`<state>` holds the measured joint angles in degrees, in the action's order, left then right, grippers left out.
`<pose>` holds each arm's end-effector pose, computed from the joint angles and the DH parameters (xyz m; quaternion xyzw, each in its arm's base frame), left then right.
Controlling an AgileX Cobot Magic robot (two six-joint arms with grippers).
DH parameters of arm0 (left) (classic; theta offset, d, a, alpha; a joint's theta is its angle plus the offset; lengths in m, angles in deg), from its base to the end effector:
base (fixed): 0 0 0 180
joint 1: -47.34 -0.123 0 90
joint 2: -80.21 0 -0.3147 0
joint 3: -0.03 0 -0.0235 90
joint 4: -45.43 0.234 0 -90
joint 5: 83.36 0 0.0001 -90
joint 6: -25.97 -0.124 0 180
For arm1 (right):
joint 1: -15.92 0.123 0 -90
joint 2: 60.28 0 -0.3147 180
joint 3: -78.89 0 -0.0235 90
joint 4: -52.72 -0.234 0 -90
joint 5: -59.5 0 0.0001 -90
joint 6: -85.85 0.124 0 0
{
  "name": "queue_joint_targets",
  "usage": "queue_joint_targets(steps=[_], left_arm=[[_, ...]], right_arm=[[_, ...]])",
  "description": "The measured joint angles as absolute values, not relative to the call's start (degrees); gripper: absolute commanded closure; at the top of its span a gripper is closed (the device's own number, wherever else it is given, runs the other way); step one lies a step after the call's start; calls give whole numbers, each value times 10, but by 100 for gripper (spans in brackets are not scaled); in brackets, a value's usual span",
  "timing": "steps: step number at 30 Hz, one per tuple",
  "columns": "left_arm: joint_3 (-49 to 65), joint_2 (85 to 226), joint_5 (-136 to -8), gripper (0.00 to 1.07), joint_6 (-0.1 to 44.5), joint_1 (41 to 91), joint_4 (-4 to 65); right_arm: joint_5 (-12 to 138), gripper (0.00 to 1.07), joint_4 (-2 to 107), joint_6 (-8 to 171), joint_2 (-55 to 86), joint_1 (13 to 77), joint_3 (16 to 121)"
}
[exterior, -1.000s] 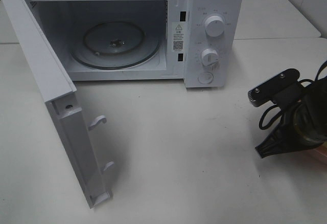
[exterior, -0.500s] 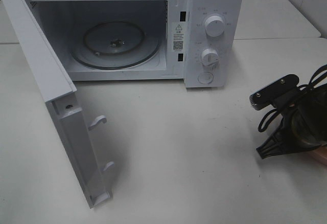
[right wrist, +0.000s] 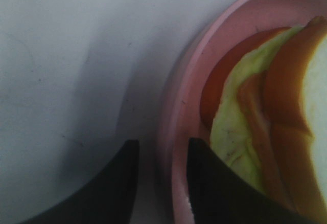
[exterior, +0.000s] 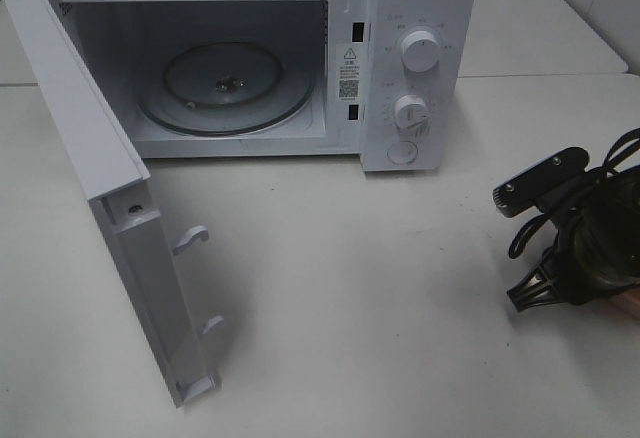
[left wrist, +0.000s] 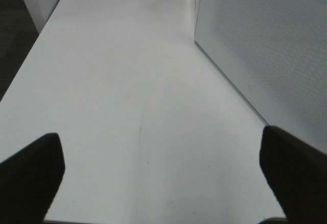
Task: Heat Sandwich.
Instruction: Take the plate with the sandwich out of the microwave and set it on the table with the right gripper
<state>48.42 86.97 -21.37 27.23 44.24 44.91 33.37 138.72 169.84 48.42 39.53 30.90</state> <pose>-0.0235 -0.0023 0.2564 -0.0322 0.8527 0.0038 0.5215 0.2561 0.0524 0.1118 -0.1678 0.9435 -0.1830 0.2195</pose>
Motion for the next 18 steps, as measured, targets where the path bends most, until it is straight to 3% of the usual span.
queue_joint_targets(steps=[10,13,18], left_arm=[[484,870,-214,10,272,442,449],[484,870,-214,10,272,442,449],[484,870,-214,10,272,442,449]], right_arm=[[311,40,1367,1698,472,395,309],[315,27,1359,1697,470,395,309],[323,24,1329,1665,448,395,309]])
